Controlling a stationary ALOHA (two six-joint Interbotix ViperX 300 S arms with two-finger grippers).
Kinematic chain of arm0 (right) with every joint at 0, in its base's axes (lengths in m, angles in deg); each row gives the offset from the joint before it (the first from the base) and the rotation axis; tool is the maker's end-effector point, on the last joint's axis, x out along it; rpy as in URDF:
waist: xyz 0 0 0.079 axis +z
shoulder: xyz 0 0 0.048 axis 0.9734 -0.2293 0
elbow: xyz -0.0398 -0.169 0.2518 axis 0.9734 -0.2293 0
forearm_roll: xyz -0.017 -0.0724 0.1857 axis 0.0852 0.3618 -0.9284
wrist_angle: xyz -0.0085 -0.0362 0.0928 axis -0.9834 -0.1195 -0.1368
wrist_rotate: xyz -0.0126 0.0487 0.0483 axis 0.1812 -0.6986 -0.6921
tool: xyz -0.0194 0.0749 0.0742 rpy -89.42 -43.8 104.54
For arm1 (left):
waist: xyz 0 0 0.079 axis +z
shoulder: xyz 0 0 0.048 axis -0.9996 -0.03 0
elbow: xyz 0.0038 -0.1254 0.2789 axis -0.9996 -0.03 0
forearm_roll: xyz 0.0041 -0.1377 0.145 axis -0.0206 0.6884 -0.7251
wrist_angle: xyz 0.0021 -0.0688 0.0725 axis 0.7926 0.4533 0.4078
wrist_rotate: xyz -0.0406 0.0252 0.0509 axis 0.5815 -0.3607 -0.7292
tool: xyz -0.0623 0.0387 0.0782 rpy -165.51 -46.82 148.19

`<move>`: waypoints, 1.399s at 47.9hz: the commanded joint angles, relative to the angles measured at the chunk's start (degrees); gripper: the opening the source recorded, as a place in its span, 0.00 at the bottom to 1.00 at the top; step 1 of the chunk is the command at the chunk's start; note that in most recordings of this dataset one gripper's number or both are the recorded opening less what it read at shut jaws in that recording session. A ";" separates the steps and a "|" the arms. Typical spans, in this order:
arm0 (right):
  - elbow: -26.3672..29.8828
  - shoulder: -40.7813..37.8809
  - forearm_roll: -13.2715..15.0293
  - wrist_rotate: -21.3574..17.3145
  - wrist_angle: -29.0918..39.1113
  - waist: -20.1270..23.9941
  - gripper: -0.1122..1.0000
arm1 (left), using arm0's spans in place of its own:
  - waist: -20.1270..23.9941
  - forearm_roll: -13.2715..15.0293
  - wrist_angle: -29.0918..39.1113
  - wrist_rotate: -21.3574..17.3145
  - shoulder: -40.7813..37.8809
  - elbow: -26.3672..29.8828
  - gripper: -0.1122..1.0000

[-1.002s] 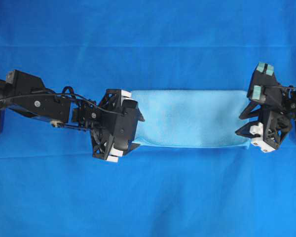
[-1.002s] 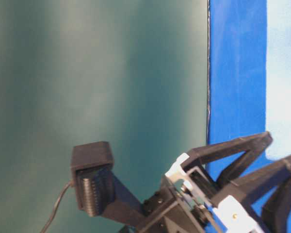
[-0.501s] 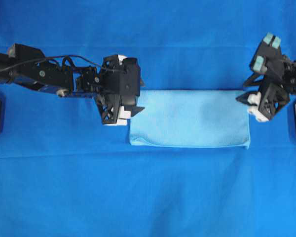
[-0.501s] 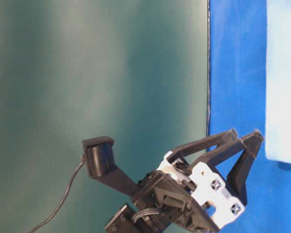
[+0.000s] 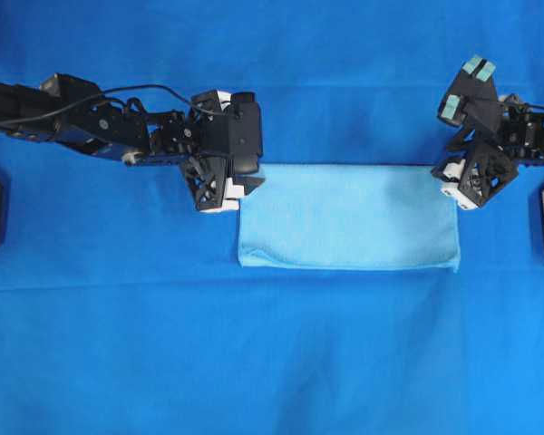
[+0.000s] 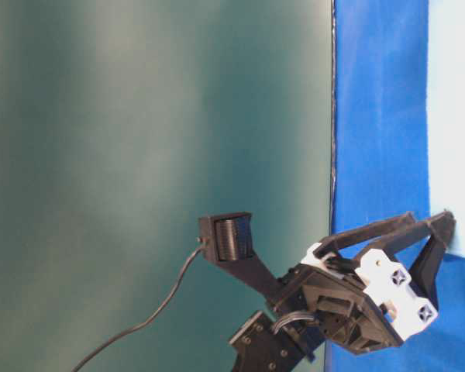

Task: Fold the light blue towel.
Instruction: 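Release the corners and raise both grippers back toward the far edge, then grasp the folded towel's far corners with both grippers, then lift the right end with the right gripper and fold it over toward the left gripper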

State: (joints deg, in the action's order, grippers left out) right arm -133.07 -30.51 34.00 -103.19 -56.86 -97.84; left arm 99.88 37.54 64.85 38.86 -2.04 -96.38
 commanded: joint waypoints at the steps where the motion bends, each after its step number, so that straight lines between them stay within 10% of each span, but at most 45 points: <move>1: 0.88 -0.97 0.26 0.18 -1.05 -0.35 0.65 | 0.53 0.00 -0.44 -0.18 0.00 0.88 0.77; 15: 0.97 -1.41 0.26 0.62 -1.14 0.18 0.59 | 0.18 0.00 2.02 1.14 0.09 0.97 0.60; 26: 0.79 -1.32 0.18 0.53 -0.97 2.02 0.11 | -0.79 0.00 5.19 0.53 -0.09 1.93 0.12; 46: 1.49 1.58 0.09 0.18 0.88 2.11 0.11 | -0.97 0.00 8.44 3.69 4.04 2.55 0.12; 67: 7.65 25.22 0.26 0.79 20.04 2.11 0.11 | -2.29 0.00 17.58 1.93 19.95 4.31 0.12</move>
State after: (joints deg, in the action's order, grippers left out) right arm -127.10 -8.54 34.08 -102.48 -38.58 -95.56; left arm 97.42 37.54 81.99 41.32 14.84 -93.57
